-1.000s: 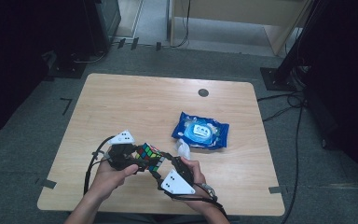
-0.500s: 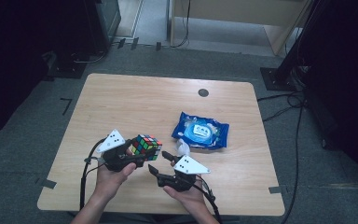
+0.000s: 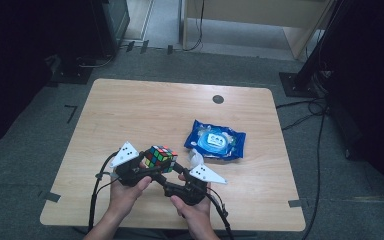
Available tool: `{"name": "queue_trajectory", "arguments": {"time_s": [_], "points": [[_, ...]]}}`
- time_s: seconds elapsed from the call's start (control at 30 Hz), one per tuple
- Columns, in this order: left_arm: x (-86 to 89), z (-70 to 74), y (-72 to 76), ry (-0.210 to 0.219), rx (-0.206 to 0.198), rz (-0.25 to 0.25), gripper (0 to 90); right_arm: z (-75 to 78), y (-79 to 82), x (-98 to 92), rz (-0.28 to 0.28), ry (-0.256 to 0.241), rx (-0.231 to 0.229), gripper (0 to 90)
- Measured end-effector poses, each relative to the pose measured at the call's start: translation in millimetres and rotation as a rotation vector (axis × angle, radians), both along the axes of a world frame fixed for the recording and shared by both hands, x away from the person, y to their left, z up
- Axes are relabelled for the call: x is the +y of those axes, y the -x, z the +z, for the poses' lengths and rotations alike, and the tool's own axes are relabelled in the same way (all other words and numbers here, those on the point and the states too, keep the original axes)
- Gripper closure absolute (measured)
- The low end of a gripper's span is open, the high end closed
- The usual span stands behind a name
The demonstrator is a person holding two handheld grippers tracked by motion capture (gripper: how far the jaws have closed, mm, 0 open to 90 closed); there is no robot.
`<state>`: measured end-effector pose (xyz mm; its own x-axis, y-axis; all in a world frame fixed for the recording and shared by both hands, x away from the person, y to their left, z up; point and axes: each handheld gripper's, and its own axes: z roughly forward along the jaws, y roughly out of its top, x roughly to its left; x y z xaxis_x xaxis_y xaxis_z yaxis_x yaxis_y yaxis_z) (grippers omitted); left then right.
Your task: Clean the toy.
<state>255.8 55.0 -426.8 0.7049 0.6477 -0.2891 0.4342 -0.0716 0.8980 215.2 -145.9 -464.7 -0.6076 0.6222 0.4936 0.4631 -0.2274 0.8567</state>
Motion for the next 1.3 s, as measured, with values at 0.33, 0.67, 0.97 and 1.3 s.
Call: {"name": "queue_trajectory", "arguments": {"time_s": [0.33,0.67,0.97,1.3], "points": [[1.2,-0.8,-4.9,-0.008,0.044,-0.042,33.0,-5.0,-2.4,-0.2,0.003,0.100,-0.036,32.9],[-1.4,1.8,-0.6,-0.047,0.009,-0.090,32.9,0.8,8.5,1.5,-0.015,0.410,-0.368,33.4],[14.5,5.4,-3.6,-0.046,-0.031,-0.044,34.1,-2.2,-4.9,-27.0,0.099,0.472,-0.328,29.5],[22.2,-7.9,-10.6,-0.102,-0.028,-0.061,34.1,-46.7,-55.8,-72.1,-0.116,0.655,0.021,55.5]]}}
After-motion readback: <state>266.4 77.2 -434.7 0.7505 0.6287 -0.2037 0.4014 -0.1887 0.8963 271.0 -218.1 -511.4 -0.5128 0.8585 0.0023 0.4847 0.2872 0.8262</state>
